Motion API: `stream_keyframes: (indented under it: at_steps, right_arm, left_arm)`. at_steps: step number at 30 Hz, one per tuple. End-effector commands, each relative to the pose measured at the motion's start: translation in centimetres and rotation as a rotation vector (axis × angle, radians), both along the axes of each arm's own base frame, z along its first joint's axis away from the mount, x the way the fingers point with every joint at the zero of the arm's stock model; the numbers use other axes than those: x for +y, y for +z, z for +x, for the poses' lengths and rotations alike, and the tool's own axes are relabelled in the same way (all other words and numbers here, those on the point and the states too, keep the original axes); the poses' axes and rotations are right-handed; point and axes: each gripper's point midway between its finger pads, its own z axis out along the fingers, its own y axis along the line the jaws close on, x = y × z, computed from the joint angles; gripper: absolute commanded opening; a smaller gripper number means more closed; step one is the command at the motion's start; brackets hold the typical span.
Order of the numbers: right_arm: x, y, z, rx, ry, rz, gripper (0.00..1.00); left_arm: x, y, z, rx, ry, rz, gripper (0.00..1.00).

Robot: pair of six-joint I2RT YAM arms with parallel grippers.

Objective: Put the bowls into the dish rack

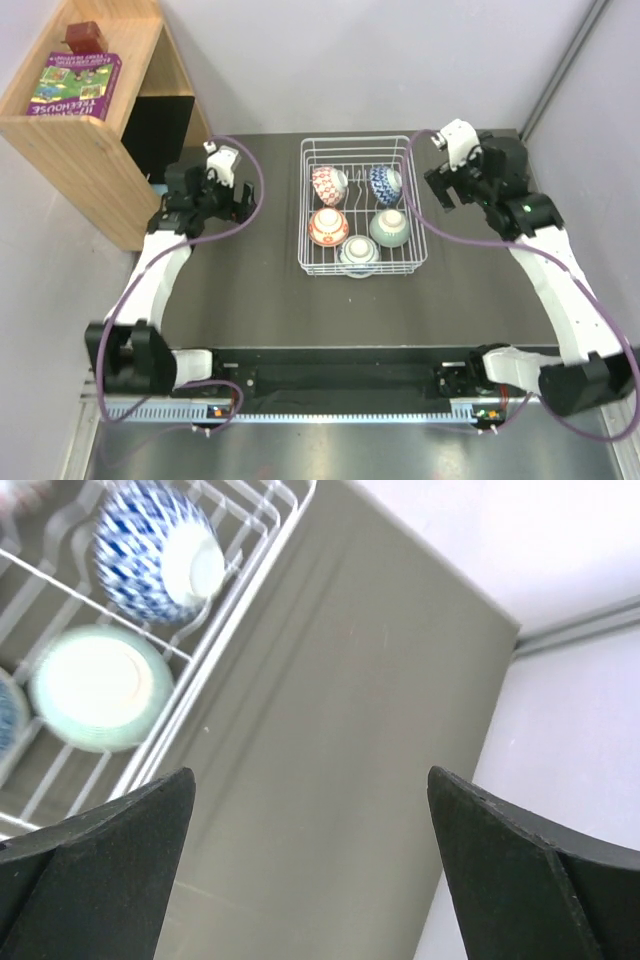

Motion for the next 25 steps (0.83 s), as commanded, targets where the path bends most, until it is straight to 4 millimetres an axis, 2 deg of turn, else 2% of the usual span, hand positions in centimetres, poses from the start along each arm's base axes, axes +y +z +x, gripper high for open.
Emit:
stream_keyframes:
  at_steps: [1, 2, 4, 5, 7, 9, 13, 25]
  right_arm:
    - [1.2, 0.9, -4.2, -0.02, 0.087, 0.104, 1.0]
    - [1.2, 1.9, -5.2, -0.055, 0.098, 0.118, 1.0]
    - [1.4, 2.0, -6.2, -0.079, 0.127, 0.133, 1.0]
    - [1.4, 1.6, -7.1, -0.09, 0.136, 0.139, 1.0]
    - [1.5, 0.8, -7.7, -0.088, 0.153, 0.146, 1.0]
    - [1.5, 0.9, -8.3, -0.104, 0.164, 0.151, 1.0]
    - [1.6, 0.7, -8.3, -0.109, 0.172, 0.157, 1.0]
    - [2.1, 0.9, -8.3, -0.102, 0.19, 0.163, 1.0]
  left_arm:
    - [-0.9, 2.5, -5.6, -0.078, -0.104, -0.008, 0.99]
    - [-0.9, 1.9, -6.5, -0.068, -0.107, -0.01, 0.99]
    - [-1.3, 2.4, -8.0, -0.085, -0.151, -0.012, 0.99]
    - [-1.4, 2.0, -8.7, -0.059, -0.162, -0.015, 0.99]
    - [-1.6, 2.3, -9.2, -0.061, -0.163, -0.027, 0.99]
    - [-1.7, 2.5, -9.3, -0.068, -0.157, -0.041, 0.99]
    - [-1.5, 3.0, -9.3, -0.085, -0.14, -0.042, 0.99]
    - [-1.4, 2.4, -9.4, -0.081, -0.13, -0.042, 0.99]
